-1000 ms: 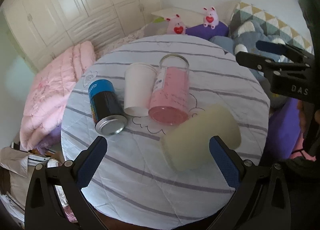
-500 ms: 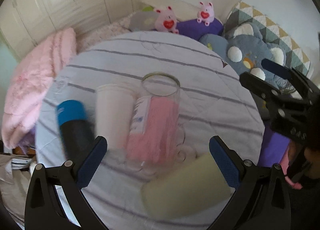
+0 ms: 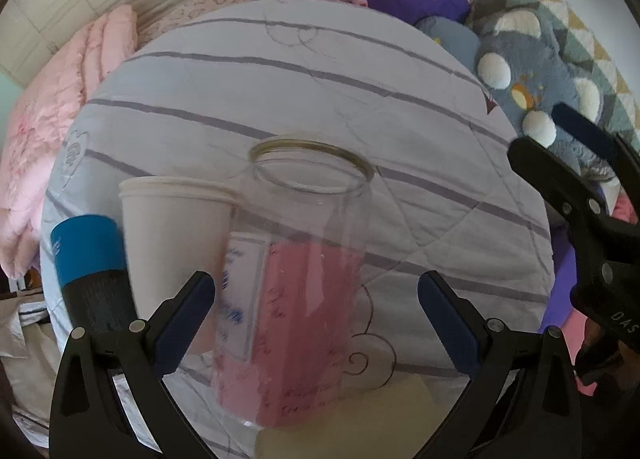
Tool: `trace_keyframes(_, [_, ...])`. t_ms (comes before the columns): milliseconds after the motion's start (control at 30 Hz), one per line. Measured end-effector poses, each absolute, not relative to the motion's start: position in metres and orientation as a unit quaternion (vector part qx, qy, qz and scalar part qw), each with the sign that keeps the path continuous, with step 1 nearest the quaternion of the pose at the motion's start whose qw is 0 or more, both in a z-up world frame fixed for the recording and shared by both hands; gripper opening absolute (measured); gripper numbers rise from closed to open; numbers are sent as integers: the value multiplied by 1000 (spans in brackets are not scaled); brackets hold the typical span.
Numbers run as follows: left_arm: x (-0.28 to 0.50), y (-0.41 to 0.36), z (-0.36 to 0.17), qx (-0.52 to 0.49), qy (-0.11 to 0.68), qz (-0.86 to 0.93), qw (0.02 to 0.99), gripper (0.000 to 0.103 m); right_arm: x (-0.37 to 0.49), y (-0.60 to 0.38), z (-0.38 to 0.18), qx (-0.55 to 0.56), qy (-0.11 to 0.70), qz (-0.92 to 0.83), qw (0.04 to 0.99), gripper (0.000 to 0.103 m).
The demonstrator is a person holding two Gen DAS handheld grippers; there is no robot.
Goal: Flip cup upright
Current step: 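Move the left gripper down toward the lying glass jar with pink contents, then close the left gripper around the glass jar and lift it, tilting upright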
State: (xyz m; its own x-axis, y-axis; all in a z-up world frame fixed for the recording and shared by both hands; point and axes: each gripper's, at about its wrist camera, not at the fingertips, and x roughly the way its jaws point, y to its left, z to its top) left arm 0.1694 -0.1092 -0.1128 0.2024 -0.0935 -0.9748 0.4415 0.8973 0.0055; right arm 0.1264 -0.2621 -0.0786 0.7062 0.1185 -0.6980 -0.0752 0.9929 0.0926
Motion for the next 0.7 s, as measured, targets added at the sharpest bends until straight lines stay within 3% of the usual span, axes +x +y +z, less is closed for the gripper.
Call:
trace_keyframes(167, [182,-106,-126,132,627,-146,754,91,132,-267,-82,28,384,59,921,84])
trace_keyframes(233, [184,-103,-128,131,629,-133,755,76,133,-269,-83,30,386,60,920,84])
trace_keyframes(700, [228,-119,-111,-34,643,-137,752,76,147,-298,-83,52,379,44,923,84])
